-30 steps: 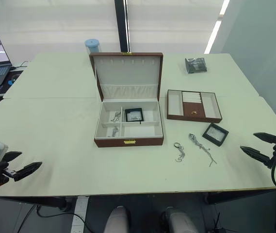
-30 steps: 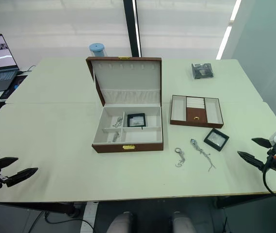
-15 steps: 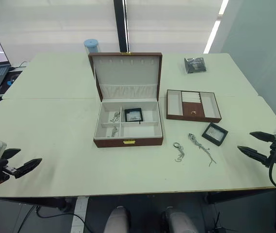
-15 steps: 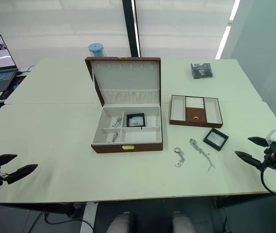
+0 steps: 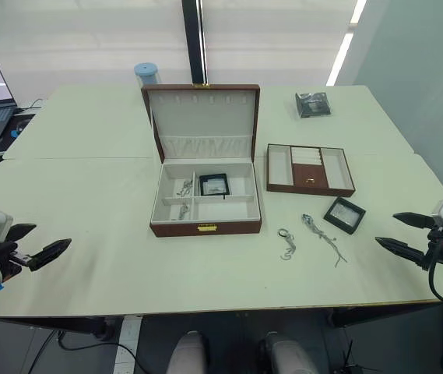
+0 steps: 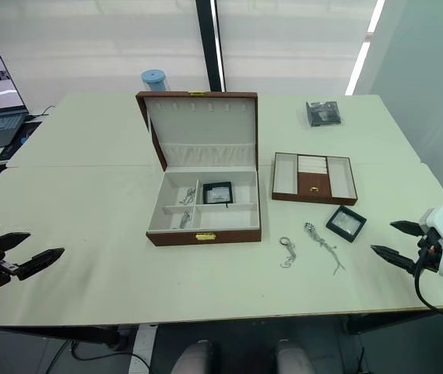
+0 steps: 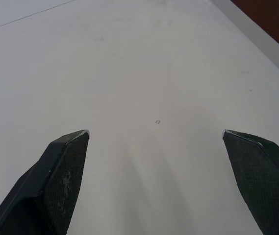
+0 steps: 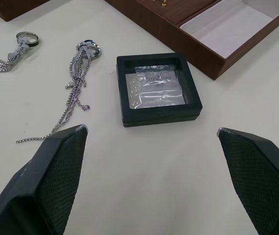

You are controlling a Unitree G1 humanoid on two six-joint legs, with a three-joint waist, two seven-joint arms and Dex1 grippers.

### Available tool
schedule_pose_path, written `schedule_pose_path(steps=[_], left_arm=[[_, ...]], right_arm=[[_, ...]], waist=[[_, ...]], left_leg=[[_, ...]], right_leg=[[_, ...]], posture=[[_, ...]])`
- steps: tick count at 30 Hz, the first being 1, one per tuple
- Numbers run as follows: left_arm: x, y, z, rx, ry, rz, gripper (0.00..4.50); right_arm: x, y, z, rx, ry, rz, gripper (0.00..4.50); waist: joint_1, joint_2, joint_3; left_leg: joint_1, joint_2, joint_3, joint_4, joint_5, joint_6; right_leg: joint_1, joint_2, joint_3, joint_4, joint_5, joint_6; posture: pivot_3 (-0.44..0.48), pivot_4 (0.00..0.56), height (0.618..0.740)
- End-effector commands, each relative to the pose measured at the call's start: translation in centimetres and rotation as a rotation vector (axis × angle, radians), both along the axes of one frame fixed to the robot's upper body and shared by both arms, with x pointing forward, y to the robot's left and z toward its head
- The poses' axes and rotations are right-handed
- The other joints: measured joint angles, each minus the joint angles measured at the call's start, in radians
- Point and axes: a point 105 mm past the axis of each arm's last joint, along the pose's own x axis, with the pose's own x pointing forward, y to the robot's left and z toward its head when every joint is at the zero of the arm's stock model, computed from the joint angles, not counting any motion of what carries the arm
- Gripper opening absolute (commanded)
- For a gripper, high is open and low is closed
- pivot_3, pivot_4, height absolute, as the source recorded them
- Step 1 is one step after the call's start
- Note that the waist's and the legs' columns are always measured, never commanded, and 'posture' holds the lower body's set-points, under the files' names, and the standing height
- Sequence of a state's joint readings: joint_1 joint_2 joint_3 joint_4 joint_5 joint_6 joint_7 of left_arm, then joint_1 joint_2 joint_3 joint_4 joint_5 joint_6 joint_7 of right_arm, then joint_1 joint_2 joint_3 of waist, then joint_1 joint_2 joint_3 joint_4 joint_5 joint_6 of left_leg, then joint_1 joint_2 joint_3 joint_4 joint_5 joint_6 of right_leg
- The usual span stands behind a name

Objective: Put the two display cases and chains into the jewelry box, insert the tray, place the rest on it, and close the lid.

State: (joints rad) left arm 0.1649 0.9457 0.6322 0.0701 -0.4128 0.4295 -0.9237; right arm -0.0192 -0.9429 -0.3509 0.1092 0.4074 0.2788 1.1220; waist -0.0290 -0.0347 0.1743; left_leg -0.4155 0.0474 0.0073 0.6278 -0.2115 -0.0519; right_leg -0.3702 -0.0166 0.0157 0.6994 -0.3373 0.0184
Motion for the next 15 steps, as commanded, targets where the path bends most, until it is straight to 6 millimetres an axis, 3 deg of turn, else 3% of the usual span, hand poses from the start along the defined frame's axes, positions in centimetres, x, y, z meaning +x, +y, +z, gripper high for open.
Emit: schedule_pose_path(steps=[1, 5, 9, 13, 15], left_arm=[[0.2, -0.8, 0.5, 0.021, -0.01, -0.046, 4.49], [0.4, -2.2, 0.5, 0.052, 0.014, -0.128, 4.49], [0.9, -5.3, 0.7, 0.072, 0.014, -0.263, 4.49], [1.0, -8.8, 0.2, 0.054, 0.009, -0.394, 4.49], [0.4, -11.7, -0.9, 0.032, 0.03, -0.51, 4.49]], right_arm=[[0.2, 0.5, 1.6, -0.027, -0.045, 0.037, 4.5], [0.6, 1.3, 2.8, -0.008, -0.069, 0.069, 4.5], [1.1, 2.5, 3.7, -0.024, -0.045, 0.129, 4.5], [1.9, 3.8, 4.6, -0.053, -0.023, 0.195, 4.5], [2.6, 4.6, 4.8, -0.066, -0.017, 0.214, 4.5]], waist=[[0.0, 0.0, 0.0], [0.0, 0.0, 0.0], [0.0, 0.0, 0.0], [0.0, 0.0, 0.0], [-0.001, 0.001, 0.0]], left_leg=[[0.0, 0.0, 0.0, 0.0, 0.0, 0.0], [0.0, 0.0, 0.0, 0.0, 0.0, 0.0], [0.0, 0.0, 0.0, 0.001, 0.0, 0.0], [0.0, 0.0, 0.0, 0.001, 0.0, 0.0], [0.0, 0.0, 0.0, 0.001, 0.0, 0.0]], right_leg=[[0.0, 0.0, 0.0, 0.0, 0.0, 0.0], [0.0, 0.0, 0.0, 0.0, 0.0, 0.0], [0.0, 0.0, 0.0, 0.001, 0.0, 0.0], [0.0, 0.0, 0.0, 0.001, 0.0, 0.0], [0.0, 0.0, 0.0, 0.001, 0.0, 0.0]], posture=[[0.0, 0.15, 0.74], [0.0, 0.15, 0.74], [0.0, 0.15, 0.74], [0.0, 0.15, 0.74], [0.0, 0.15, 0.74]])
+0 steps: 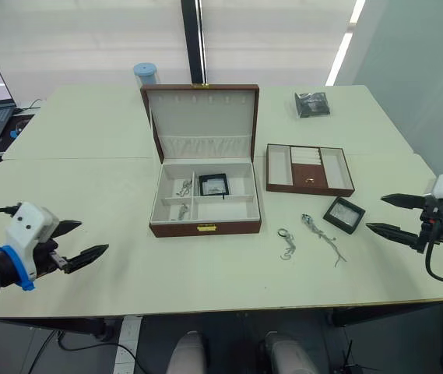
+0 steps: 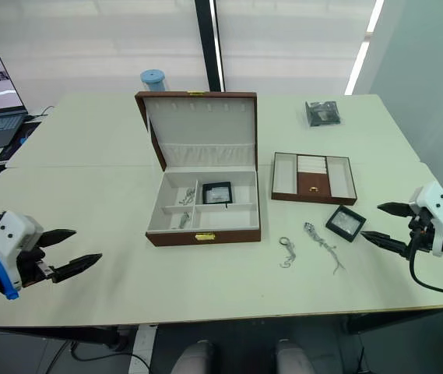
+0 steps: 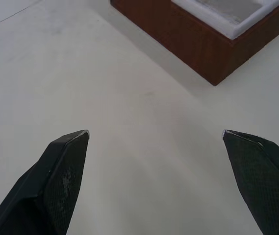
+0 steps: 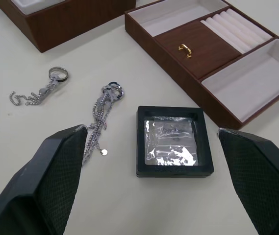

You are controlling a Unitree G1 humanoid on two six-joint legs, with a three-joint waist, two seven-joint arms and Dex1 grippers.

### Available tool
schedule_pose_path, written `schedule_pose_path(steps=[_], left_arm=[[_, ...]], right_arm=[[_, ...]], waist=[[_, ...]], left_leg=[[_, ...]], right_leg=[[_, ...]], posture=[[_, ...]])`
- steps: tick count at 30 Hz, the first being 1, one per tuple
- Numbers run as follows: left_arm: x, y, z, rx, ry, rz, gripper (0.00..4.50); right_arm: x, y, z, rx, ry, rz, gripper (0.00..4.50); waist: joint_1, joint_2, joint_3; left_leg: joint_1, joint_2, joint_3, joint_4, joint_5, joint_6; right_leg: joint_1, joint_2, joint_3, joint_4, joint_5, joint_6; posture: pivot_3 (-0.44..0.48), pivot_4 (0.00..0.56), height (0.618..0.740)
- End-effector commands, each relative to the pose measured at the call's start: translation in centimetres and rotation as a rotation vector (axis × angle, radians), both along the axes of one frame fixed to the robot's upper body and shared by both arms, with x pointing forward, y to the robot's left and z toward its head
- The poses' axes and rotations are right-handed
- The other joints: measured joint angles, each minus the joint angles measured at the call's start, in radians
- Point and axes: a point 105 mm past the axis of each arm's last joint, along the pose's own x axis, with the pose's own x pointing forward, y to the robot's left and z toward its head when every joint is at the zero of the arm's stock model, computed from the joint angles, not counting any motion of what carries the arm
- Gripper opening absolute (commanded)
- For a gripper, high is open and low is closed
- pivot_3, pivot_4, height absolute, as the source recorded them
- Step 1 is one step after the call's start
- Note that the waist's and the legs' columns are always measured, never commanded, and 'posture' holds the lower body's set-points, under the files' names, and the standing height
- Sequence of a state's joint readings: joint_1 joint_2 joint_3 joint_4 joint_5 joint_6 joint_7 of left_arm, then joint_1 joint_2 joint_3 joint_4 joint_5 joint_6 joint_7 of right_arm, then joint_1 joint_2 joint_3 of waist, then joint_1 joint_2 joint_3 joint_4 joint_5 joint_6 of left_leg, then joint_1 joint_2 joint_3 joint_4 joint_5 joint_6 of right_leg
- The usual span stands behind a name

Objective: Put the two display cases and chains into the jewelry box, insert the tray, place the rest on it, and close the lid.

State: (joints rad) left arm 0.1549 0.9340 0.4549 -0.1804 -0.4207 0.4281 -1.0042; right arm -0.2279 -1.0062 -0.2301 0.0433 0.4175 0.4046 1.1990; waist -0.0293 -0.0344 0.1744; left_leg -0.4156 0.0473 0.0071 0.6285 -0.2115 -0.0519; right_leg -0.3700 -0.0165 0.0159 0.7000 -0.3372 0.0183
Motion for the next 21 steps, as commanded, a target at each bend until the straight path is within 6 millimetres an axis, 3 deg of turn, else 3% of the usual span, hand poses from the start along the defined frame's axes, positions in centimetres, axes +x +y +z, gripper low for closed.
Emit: schedule_pose_path(steps=[1, 8, 16, 21], left_arm=[[-0.8, -4.8, -0.8, -0.023, 0.002, -0.197, 4.49], [-2.3, -11.5, -1.2, -0.096, -0.101, -0.491, 4.49], [-4.1, -14.7, -1.4, -0.152, -0.208, -0.698, 4.49], [-4.9, -15.4, -2.2, -0.176, -0.24, -0.754, 4.49]], right_arm=[[0.9, 1.1, 1.2, -0.039, -0.015, 0.042, 4.5], [2.0, 1.9, -1.1, -0.174, 0.108, 0.048, 4.5], [2.8, 3.0, -3.7, -0.199, 0.158, -0.018, 4.5], [3.6, 3.2, -4.4, -0.222, 0.119, -0.064, 4.5]], waist=[[-0.002, 0.001, 0.0], [0.001, 0.001, 0.0], [0.0, 0.001, 0.0], [0.0, 0.002, 0.0]], left_leg=[[0.0, 0.0, 0.001, 0.0, 0.0, 0.0], [0.0, 0.0, -0.001, 0.0, 0.0, 0.0], [0.0, 0.0, 0.0, 0.001, 0.0, 0.0], [0.0, 0.0, 0.0, 0.001, 0.0, 0.0]], right_leg=[[0.0, 0.0, 0.001, 0.0, 0.0, 0.0], [0.0, 0.001, 0.0, 0.0, 0.0, 0.0], [0.0, 0.001, 0.0, 0.0, 0.0, 0.0], [0.0, 0.001, 0.001, 0.0, 0.0, 0.0]], posture=[[0.0, 0.15, 0.74], [0.0, 0.15, 0.74], [0.0, 0.15, 0.74], [0.0, 0.15, 0.74]])
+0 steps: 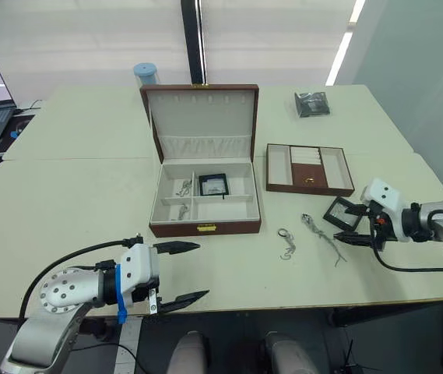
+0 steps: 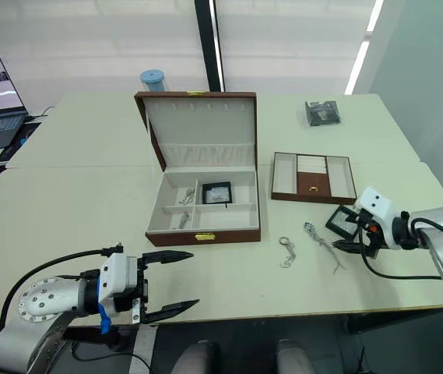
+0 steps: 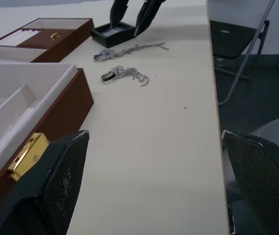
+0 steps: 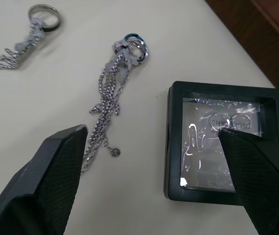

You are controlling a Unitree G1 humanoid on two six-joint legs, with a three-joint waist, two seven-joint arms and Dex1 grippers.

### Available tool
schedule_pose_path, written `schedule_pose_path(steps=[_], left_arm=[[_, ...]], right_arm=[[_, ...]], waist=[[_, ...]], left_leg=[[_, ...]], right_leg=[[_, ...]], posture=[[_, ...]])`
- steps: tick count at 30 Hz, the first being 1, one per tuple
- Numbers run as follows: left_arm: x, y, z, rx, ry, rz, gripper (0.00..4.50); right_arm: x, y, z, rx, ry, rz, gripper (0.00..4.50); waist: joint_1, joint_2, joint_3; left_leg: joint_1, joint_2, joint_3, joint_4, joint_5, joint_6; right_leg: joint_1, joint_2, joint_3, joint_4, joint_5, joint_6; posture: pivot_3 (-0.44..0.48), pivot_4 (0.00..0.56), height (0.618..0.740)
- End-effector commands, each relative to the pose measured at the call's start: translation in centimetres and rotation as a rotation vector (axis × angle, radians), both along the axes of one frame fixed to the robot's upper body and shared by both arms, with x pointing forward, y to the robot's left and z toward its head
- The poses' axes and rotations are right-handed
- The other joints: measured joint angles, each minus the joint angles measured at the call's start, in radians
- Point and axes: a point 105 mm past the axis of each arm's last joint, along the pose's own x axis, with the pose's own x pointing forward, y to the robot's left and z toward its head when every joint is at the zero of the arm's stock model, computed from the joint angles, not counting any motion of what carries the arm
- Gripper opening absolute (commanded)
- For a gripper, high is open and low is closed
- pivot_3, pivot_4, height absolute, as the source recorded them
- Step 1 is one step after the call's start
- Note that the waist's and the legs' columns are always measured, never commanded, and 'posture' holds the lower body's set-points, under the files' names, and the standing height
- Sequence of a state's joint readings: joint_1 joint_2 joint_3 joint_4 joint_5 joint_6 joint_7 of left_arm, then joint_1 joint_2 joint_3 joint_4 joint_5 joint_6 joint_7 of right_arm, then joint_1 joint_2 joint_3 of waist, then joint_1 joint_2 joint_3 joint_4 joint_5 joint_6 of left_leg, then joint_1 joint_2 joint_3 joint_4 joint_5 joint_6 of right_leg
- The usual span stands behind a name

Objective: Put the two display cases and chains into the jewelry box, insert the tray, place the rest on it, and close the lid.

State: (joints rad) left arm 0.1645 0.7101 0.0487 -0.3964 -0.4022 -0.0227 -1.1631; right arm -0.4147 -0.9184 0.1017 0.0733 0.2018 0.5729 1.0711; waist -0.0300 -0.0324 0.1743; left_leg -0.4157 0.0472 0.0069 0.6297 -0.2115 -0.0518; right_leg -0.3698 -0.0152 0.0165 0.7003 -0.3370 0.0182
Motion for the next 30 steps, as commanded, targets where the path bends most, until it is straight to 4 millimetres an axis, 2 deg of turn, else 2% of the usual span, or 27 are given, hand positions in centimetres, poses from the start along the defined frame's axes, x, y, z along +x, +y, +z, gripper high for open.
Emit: schedule_pose_path(steps=[1, 5, 10, 13, 17, 25, 27, 30], left_arm=[[-0.4, -0.5, -0.1, -0.03, -0.04, -0.031, 4.49], [-0.5, -0.5, -0.9, -0.03, -0.029, -0.032, 4.49], [-0.1, -0.4, -0.9, -0.04, -0.029, -0.013, 4.49], [-0.3, -0.4, -1.0, -0.046, -0.026, -0.011, 4.5], [-0.3, -0.3, -1.0, -0.05, -0.022, -0.001, 4.5], [0.0, 0.2, -0.7, -0.061, -0.019, 0.025, 4.5], [0.1, 0.2, -0.7, -0.062, -0.016, 0.031, 4.5], [0.1, 0.1, -0.6, -0.072, -0.011, 0.034, 4.5]], right_arm=[[0.6, -0.1, 0.8, -0.039, -0.064, -0.014, 4.5], [0.4, 0.2, 0.6, -0.039, -0.062, 0.0, 4.5], [0.5, 0.0, 0.2, -0.054, -0.066, 0.001, 4.5], [0.8, 0.0, 0.1, -0.051, -0.072, -0.009, 3.94], [0.8, -0.1, -0.1, -0.054, -0.067, -0.009, 2.5], [1.0, -0.2, -0.1, -0.057, -0.078, -0.009, 0.33], [1.0, -0.2, 0.0, -0.058, -0.082, -0.008, 0.03], [1.0, -0.2, 0.2, -0.059, -0.087, -0.003, 0.03]], waist=[[0.001, 0.001, 0.0], [0.002, 0.001, 0.0], [0.001, 0.001, 0.0], [0.001, 0.001, 0.0], [0.001, 0.001, 0.0], [0.001, 0.001, 0.0], [0.001, 0.001, 0.0], [0.001, 0.001, 0.0]], left_leg=[[0.0, 0.0, 0.0, 0.0, 0.0, 0.0], [0.0, 0.0, 0.0, 0.0, 0.0, 0.0], [0.0, 0.0, 0.0, 0.0, 0.0, 0.0], [0.0, 0.0, 0.0, 0.0, 0.0, 0.0], [0.0, 0.0, 0.0, 0.0, 0.0, 0.0], [0.0, 0.0, -0.001, 0.0, 0.0, 0.0], [0.0, 0.0, -0.001, 0.0, 0.0, 0.0], [0.0, 0.0, -0.001, 0.0, 0.0, 0.0]], right_leg=[[0.0, 0.0, 0.0, 0.0, 0.0, 0.0], [0.0, 0.0, 0.0, 0.0, 0.0, 0.0], [0.0, 0.001, 0.0, 0.0, 0.0, 0.0], [0.0, 0.001, 0.0, 0.0, 0.0, 0.0], [0.0, 0.001, 0.0, 0.0, 0.0, 0.0], [0.0, 0.001, -0.001, 0.0, 0.0, 0.0], [0.0, 0.001, 0.0, 0.0, 0.0, 0.0], [0.0, 0.001, -0.001, 0.0, 0.0, 0.0]], posture=[[0.0, 0.15, 0.74], [0.0, 0.15, 0.74], [0.0, 0.15, 0.74], [0.0, 0.15, 0.74], [0.0, 0.15, 0.74], [0.0, 0.15, 0.74], [0.0, 0.15, 0.74], [0.0, 0.15, 0.74]])
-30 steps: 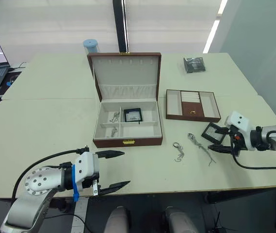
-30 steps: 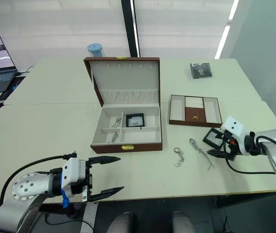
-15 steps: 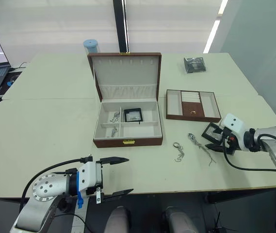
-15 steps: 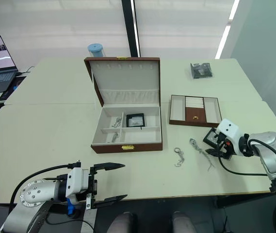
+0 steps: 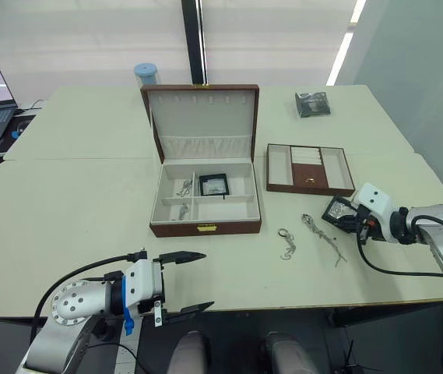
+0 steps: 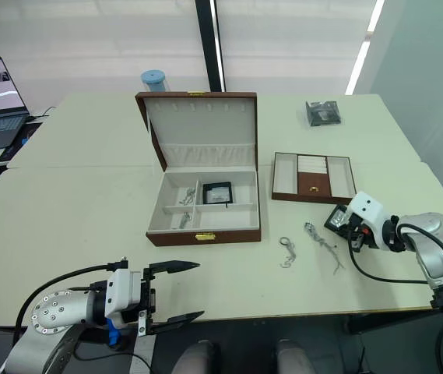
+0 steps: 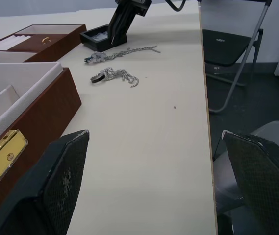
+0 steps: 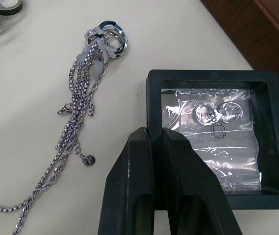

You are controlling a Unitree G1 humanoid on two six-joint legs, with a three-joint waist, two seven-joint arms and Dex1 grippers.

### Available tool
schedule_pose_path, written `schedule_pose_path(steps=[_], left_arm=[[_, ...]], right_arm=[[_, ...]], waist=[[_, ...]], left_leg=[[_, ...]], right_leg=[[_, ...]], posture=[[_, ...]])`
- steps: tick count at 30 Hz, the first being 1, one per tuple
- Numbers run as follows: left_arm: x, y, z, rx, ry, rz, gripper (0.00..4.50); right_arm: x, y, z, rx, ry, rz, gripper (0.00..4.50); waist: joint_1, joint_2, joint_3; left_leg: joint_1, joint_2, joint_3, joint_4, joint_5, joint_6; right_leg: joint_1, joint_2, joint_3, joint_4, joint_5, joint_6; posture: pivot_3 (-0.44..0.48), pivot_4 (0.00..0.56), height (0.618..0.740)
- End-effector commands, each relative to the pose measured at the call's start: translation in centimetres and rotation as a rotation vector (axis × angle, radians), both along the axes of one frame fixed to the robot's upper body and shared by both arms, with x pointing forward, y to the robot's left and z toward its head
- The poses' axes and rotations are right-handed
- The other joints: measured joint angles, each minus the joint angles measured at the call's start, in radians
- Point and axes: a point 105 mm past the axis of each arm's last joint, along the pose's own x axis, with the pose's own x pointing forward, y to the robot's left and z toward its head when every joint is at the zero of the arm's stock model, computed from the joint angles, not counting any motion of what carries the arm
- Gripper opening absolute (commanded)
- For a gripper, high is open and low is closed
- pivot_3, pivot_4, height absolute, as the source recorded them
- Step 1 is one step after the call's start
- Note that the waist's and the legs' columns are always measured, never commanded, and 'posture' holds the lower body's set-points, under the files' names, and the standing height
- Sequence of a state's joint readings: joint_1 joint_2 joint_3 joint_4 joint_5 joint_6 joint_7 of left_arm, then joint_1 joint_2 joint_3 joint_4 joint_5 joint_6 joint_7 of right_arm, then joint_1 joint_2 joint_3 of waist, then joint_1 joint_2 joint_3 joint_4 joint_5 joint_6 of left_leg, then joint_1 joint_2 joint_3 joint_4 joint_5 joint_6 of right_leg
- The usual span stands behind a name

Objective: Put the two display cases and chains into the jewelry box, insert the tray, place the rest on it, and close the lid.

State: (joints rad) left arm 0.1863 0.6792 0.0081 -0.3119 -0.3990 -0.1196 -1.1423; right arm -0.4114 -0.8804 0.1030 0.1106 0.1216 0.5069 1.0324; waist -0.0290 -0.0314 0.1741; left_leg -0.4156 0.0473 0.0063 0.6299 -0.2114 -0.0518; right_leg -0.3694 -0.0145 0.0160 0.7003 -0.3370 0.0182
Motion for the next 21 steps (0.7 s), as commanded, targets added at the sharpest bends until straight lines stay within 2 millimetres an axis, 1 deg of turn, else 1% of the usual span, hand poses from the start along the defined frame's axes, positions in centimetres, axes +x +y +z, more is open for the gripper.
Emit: schedule_pose_path(steps=[1, 5, 8, 12, 15, 16, 19, 21], left_arm=[[0.1, 0.0, 0.9, -0.028, -0.023, 0.009, 4.5], [0.2, 0.1, 0.8, -0.032, -0.005, 0.03, 4.5], [0.6, 0.4, 0.9, -0.048, -0.003, 0.069, 4.5], [1.1, 0.6, 1.5, -0.094, 0.009, 0.148, 4.5], [1.5, 0.8, 2.2, -0.127, 0.006, 0.215, 4.5], [1.6, 0.9, 2.4, -0.137, 0.005, 0.239, 4.5], [1.9, 1.3, 2.8, -0.158, 0.001, 0.315, 4.5], [2.0, 1.6, 3.0, -0.172, -0.004, 0.366, 4.5]], right_arm=[[0.3, 0.1, 1.0, -0.006, -0.04, 0.021, 0.03], [0.1, 0.0, 1.7, -0.024, -0.058, 0.057, 0.03], [0.1, 0.3, 2.9, -0.019, -0.064, 0.088, 0.03], [-0.9, 1.9, 5.1, -0.006, -0.035, 0.205, 0.03], [-0.9, 3.8, 6.6, 0.013, -0.026, 0.268, 0.03], [-0.9, 4.7, 6.9, 0.024, -0.02, 0.3, 0.03], [-0.7, 8.4, 7.8, 0.078, -0.003, 0.402, 0.03], [-0.3, 10.6, 8.3, 0.093, -0.009, 0.457, 0.03]], waist=[[0.0, 0.0, 0.0], [0.0, 0.0, 0.0], [0.0, 0.0, 0.0], [-0.002, 0.002, 0.001], [-0.005, 0.002, 0.001], [-0.004, 0.003, 0.001], [-0.006, 0.003, 0.001], [-0.005, 0.003, 0.001]], left_leg=[[0.0, 0.0, 0.0, 0.0, 0.0, 0.0], [0.0, 0.0, 0.0, 0.0, 0.0, 0.0], [0.0, 0.0, 0.0, 0.0, 0.0, 0.0], [0.0, 0.0, 0.0, 0.0, 0.0, 0.0], [0.0, 0.001, 0.0, 0.0, 0.0, 0.0], [0.0, 0.001, 0.0, 0.0, 0.0, 0.0], [0.001, 0.001, -0.002, 0.0, 0.0, 0.0], [0.001, 0.001, -0.001, 0.0, 0.0, 0.0]], right_leg=[[0.0, 0.0, 0.0, 0.0, 0.0, 0.0], [0.0, 0.0, 0.0, 0.0, 0.0, 0.0], [0.0, 0.0, 0.0, 0.0, 0.0, 0.0], [0.0, 0.0, 0.0, 0.0, 0.0, 0.0], [0.0, 0.0, 0.0, 0.0, 0.0, 0.0], [0.0, 0.0, 0.0, 0.0, 0.0, 0.0], [0.0, 0.001, -0.001, 0.0, 0.0, 0.0], [0.0, 0.001, 0.0, 0.0, 0.0, -0.001]], posture=[[0.0, 0.15, 0.74], [0.0, 0.15, 0.74], [0.0, 0.15, 0.74], [0.0, 0.15, 0.74], [0.0, 0.15, 0.74], [0.0, 0.15, 0.74], [0.0, 0.15, 0.74], [0.0, 0.15, 0.74]])
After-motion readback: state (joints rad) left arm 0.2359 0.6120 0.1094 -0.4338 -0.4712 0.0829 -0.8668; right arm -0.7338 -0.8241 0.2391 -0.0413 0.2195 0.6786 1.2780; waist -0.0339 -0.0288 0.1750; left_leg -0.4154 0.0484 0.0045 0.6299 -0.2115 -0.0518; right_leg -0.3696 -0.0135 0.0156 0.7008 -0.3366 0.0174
